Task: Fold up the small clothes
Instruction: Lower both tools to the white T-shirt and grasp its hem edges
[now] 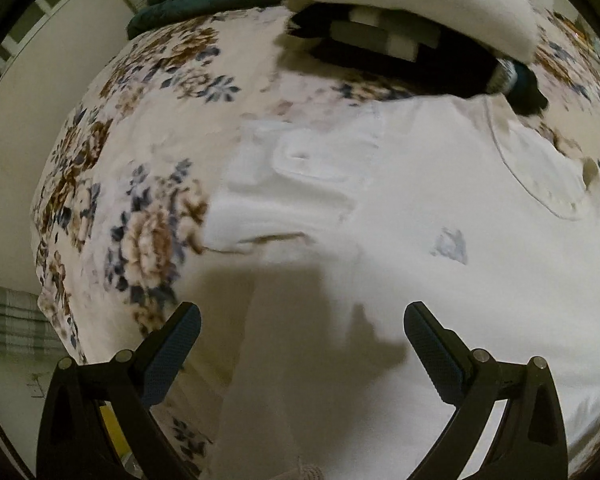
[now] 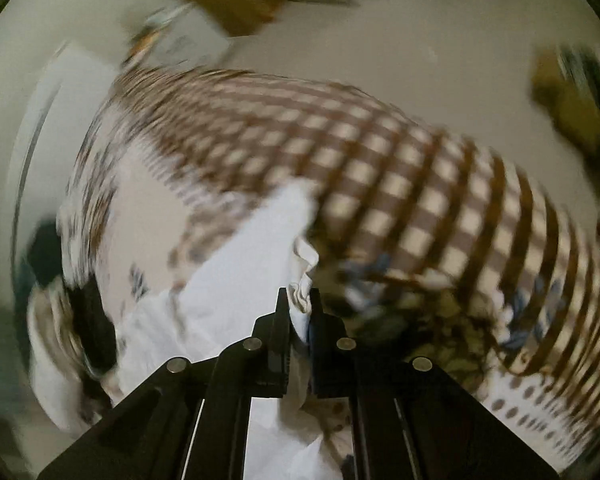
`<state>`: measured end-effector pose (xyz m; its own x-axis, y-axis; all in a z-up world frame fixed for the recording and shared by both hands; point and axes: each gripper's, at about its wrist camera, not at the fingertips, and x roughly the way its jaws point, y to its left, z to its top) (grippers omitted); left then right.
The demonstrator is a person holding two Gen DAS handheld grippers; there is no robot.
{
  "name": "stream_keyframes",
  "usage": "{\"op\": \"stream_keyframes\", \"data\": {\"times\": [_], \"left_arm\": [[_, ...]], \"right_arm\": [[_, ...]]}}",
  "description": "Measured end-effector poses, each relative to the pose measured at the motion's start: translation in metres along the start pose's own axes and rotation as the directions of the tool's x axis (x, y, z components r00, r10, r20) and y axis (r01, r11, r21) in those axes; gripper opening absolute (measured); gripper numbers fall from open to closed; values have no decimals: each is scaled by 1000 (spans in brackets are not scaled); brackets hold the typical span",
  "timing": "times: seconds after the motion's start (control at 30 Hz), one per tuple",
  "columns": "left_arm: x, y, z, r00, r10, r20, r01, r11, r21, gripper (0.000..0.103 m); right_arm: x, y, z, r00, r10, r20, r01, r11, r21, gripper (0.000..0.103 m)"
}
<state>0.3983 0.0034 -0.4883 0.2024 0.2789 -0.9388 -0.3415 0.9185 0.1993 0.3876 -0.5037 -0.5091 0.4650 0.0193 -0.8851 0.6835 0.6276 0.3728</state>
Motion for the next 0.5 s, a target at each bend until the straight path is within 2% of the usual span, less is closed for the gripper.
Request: {"op": "stream_keyframes", "data": {"times": [0.1, 0.17, 0.2, 0.3, 0.33, 0.37, 0.4, 0.43, 0.47, 0.5], "left_arm": [[-1, 30, 3, 1000, 6, 9, -5, 999, -50, 103], [-1, 57, 4, 1000, 9, 7, -8, 995, -98, 103], [0, 69, 4, 1000, 13, 7, -12, 993, -118, 103], [8, 106, 2, 1000, 19, 1, -19, 983, -182, 103], [13, 115, 3, 1000, 13, -7, -14, 979, -203, 103], [20, 122, 4, 1000, -10, -21, 5, 974, -225, 103], [31, 131, 7, 997, -63, -43, 50, 963, -264, 103], [38, 136, 9, 993, -106, -56, 85, 952, -293, 103], [49, 141, 12, 982, -174, -67, 142, 931, -337, 102], [59, 144, 15, 967, -243, -70, 200, 904, -378, 100]], "right_arm": [[-3, 78, -20, 1000, -10, 9, 12, 968, -250, 7], [4, 131, -53, 1000, -13, -11, 7, 904, -428, 7], [11, 157, -73, 999, -25, -30, 6, 859, -512, 7], [42, 214, -148, 990, -106, -88, 8, 683, -730, 7], [60, 222, -171, 981, -156, -114, 11, 635, -773, 7], [74, 225, -186, 971, -193, -137, 9, 607, -794, 7], [88, 226, -196, 959, -232, -166, 5, 594, -804, 8], [97, 224, -203, 945, -258, -201, -4, 605, -796, 9], [98, 221, -202, 942, -252, -223, -15, 631, -775, 11], [94, 217, -199, 942, -231, -245, -30, 667, -745, 18]]}}
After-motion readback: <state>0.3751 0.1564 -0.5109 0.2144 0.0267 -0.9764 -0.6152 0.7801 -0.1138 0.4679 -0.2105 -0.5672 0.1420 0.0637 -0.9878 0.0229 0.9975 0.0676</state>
